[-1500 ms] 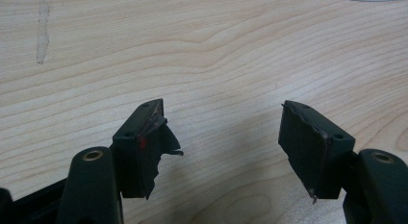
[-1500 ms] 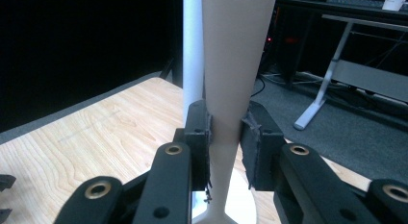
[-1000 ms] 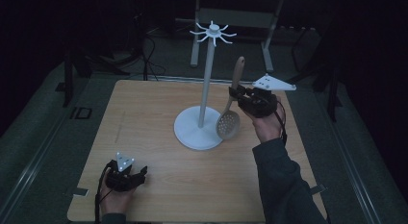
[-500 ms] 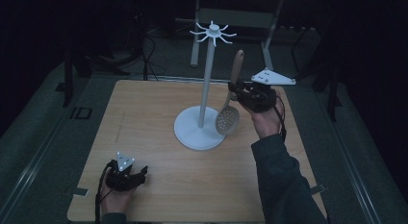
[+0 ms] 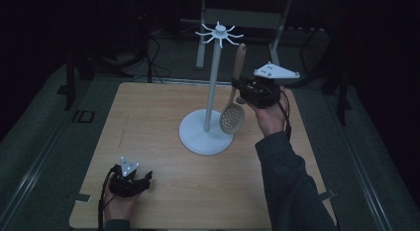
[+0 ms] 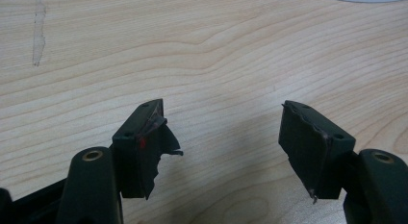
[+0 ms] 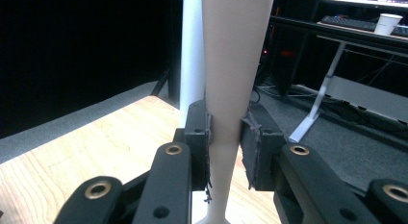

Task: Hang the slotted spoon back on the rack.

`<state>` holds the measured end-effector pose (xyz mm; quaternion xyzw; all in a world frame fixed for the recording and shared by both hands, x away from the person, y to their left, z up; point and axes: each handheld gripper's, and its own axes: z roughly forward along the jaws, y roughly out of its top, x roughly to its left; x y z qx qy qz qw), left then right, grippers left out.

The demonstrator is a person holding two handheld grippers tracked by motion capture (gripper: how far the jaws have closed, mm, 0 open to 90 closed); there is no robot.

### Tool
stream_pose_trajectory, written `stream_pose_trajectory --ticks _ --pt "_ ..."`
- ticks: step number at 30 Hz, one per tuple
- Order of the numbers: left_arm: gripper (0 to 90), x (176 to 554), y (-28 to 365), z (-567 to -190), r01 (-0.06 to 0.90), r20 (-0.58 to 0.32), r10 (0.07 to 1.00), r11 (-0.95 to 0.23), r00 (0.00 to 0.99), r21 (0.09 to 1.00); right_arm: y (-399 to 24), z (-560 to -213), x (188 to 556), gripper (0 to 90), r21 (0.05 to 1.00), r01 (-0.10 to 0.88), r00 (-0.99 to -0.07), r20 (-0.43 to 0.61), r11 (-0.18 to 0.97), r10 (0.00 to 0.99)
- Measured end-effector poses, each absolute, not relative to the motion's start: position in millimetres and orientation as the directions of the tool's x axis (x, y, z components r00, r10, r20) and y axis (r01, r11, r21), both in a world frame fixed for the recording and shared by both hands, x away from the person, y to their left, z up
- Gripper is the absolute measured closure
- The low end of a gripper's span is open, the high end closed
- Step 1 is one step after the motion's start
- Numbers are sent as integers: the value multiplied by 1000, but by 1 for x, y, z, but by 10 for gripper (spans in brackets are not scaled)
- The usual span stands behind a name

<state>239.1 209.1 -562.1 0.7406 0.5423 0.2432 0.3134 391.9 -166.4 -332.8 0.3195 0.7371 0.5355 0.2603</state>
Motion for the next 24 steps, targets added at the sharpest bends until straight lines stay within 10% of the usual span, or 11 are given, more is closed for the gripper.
stream_pose_trajectory --ticks 24 --pt "336 239 210 -562 650 19 956 -214 294 729 -153 -329 405 743 948 231 -669 -10 221 744"
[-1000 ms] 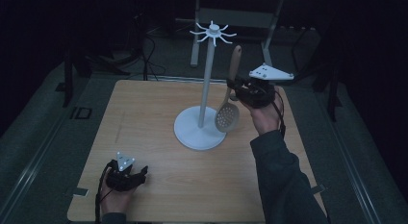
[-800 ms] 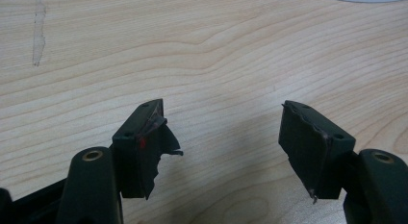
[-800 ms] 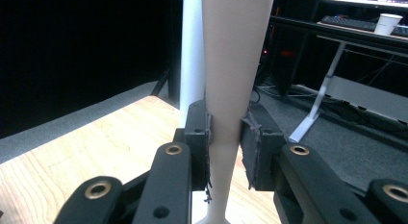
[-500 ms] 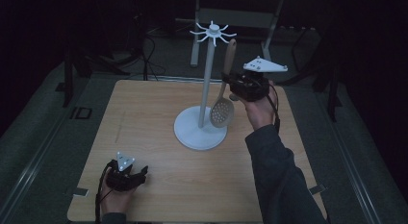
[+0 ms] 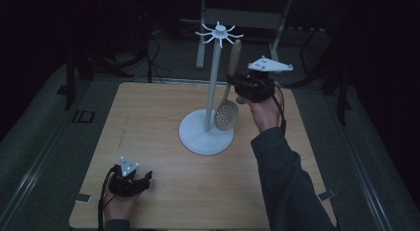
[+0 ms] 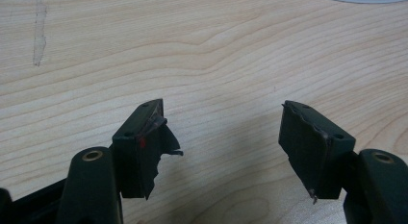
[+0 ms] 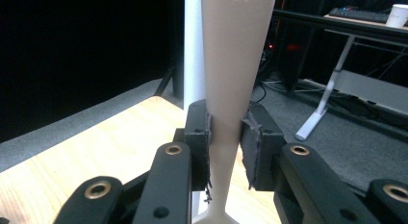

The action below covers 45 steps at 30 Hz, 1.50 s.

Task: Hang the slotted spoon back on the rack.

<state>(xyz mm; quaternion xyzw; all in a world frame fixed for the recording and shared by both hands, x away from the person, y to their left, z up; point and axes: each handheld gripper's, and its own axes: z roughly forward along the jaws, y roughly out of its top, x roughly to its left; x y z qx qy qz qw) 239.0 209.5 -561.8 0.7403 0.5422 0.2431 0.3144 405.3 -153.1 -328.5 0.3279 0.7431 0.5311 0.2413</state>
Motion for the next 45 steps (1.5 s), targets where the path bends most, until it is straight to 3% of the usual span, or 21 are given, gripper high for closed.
stream_pose_trajectory --ticks 37,45 --pt "335 239 209 -561 648 19 956 -213 293 731 -140 -332 414 731 944 254 -673 17 210 739" --pt "335 239 209 -561 648 19 956 -213 293 731 -139 -332 412 660 945 244 -675 4 219 738"
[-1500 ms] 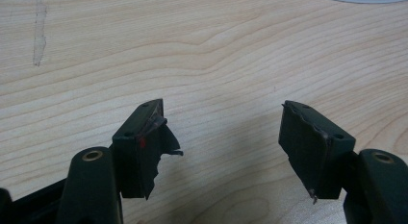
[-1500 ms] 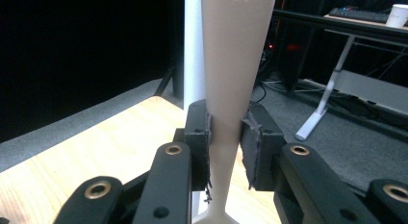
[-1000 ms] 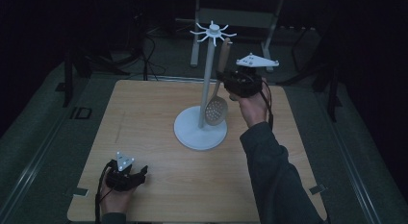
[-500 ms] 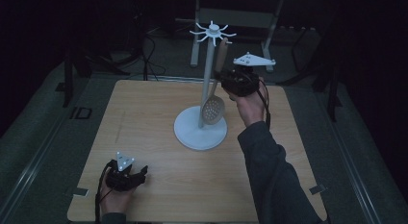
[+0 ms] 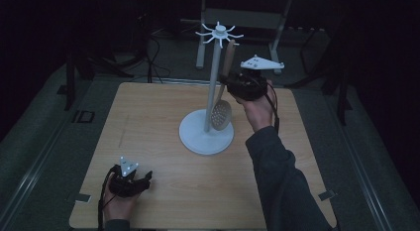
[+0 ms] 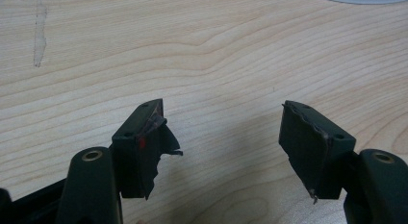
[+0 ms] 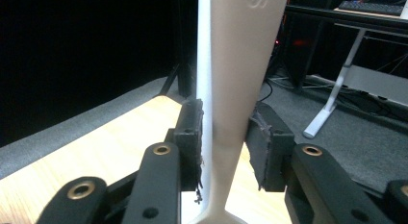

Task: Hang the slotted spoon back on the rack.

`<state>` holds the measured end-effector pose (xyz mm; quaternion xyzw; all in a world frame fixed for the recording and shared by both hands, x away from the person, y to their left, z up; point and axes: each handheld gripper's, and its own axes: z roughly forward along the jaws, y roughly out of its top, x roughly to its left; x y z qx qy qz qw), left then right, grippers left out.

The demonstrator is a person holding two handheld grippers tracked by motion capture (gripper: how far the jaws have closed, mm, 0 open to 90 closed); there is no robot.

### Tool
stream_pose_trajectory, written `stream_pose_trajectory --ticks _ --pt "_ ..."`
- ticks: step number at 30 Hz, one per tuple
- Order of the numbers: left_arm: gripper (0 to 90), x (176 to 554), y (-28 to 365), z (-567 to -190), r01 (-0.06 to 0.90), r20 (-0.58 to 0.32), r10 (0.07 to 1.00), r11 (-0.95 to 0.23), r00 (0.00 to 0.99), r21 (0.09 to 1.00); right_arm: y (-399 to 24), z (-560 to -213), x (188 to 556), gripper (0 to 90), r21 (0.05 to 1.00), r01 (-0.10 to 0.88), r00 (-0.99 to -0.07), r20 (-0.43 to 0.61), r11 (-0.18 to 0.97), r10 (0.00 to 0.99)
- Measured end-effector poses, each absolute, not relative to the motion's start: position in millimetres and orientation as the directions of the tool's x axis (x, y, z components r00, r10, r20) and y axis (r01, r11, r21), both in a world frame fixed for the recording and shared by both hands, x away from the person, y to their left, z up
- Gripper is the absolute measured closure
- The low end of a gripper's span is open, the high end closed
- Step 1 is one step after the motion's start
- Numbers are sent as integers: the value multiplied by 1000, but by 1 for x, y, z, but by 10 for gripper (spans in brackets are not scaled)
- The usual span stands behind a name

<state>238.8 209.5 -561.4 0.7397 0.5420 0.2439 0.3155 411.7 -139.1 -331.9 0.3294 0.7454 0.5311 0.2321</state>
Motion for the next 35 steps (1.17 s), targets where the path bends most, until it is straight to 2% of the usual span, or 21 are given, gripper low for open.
stream_pose_trajectory --ticks 6,11,18,28,35 --pt "333 239 209 -561 649 20 955 -216 295 730 -140 -332 411 607 946 238 -679 -1 221 735" --pt "332 239 209 -561 650 21 955 -217 296 728 -139 -331 409 488 946 238 -665 -7 221 747" --pt "332 239 209 -562 652 20 955 -217 296 727 -143 -330 409 373 944 245 -641 -12 219 767" --pt "332 239 209 -562 651 20 956 -216 294 728 -147 -329 406 269 940 251 -635 -21 232 772" --pt "332 239 209 -562 651 23 956 -218 294 727 -153 -335 401 232 938 251 -638 -25 238 770"
